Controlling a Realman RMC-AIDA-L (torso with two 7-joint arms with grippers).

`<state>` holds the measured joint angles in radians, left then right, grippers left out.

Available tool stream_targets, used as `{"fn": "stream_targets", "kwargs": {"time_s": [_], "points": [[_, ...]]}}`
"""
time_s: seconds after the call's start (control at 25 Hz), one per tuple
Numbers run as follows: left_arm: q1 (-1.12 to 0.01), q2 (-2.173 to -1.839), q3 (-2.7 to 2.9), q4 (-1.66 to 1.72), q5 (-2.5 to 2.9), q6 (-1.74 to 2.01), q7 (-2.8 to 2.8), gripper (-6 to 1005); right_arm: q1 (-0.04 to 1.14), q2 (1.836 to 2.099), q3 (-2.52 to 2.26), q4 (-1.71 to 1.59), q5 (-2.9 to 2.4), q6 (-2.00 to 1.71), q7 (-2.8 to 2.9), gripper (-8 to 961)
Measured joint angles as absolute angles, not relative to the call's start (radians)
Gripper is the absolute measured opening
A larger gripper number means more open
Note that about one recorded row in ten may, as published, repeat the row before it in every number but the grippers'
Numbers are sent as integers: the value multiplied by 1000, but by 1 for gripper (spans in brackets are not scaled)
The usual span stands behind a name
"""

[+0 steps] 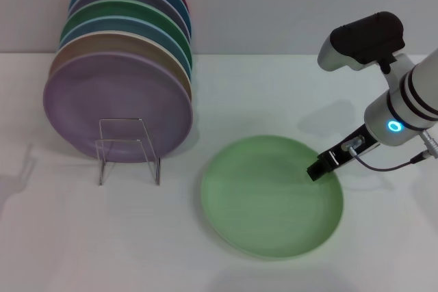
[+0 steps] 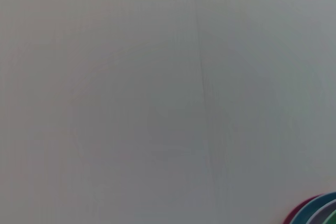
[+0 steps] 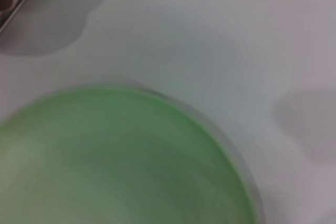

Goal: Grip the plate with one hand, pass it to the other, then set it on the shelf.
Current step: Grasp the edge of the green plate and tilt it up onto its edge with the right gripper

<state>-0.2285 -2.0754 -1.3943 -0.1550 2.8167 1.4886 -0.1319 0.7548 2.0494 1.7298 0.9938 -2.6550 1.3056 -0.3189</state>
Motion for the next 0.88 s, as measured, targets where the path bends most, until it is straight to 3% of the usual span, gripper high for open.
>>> {"fn": "stream_targets", "kwargs": {"time_s": [0.24,0.44,0.68,0.88], "points": [[-229,-2075,-1394,-155,2819,1488,-132,794,759,2049,1727,981,-2655,1303,-318,531],[-228,-2077,-1394,-155,2819,1489,-132,787,761,2049,1727,979,-2656,1303,-318,286],[-228,-2077,-1394,-155,2818,1485,-132,778,761,2049,1727,978,-2659,1290,-320,245],[-229,-2076,-1394,-155,2817,1484,-130,771,755,2052,1726,982,-2657,1274,-327,153]]}}
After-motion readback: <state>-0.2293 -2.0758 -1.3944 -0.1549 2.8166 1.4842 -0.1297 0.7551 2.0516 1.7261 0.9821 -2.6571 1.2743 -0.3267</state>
